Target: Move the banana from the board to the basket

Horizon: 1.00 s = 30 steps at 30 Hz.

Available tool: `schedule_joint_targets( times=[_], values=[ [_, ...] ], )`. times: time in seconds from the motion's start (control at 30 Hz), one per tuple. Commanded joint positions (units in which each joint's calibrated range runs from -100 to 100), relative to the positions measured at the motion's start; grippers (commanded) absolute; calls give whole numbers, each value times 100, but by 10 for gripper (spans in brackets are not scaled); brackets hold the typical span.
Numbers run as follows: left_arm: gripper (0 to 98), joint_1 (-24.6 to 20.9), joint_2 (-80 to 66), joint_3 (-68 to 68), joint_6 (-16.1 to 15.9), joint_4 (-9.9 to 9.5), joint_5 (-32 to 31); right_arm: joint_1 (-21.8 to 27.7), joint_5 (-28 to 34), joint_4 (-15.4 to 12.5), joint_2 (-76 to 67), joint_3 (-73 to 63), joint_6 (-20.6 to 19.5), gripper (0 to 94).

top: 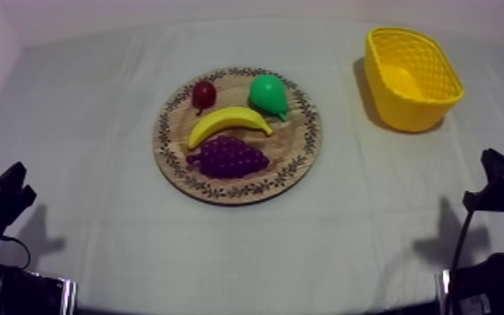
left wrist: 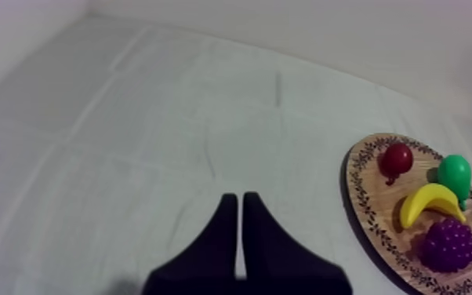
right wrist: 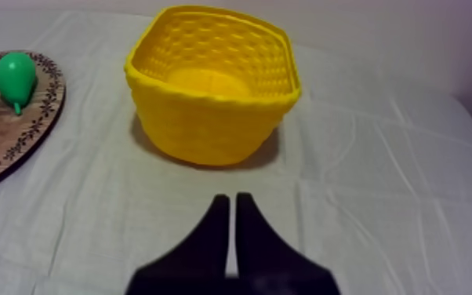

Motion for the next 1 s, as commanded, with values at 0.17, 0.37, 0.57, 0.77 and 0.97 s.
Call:
schedule_joint_targets(
  times=[0.17, 0.37, 0.57, 0.77, 0.97],
  values=[
    [0, 2, 0, 1, 0, 0, 0, 2, -7, -1, -3, 4, 1, 4],
    [0, 2, 0, 1, 0, 0, 0, 2, -7, -1, -3, 4, -7, 4],
    [0, 2, 0, 1, 0, 0, 0, 2, -7, -1, -3, 4, -6, 6],
    [0, 2, 0, 1, 0, 0, 0, 2, -7, -1, -3, 4, 115, 7],
    [0, 2, 0, 1, 0, 0, 0, 35, -4, -34, -3, 4, 234, 4]
  ],
)
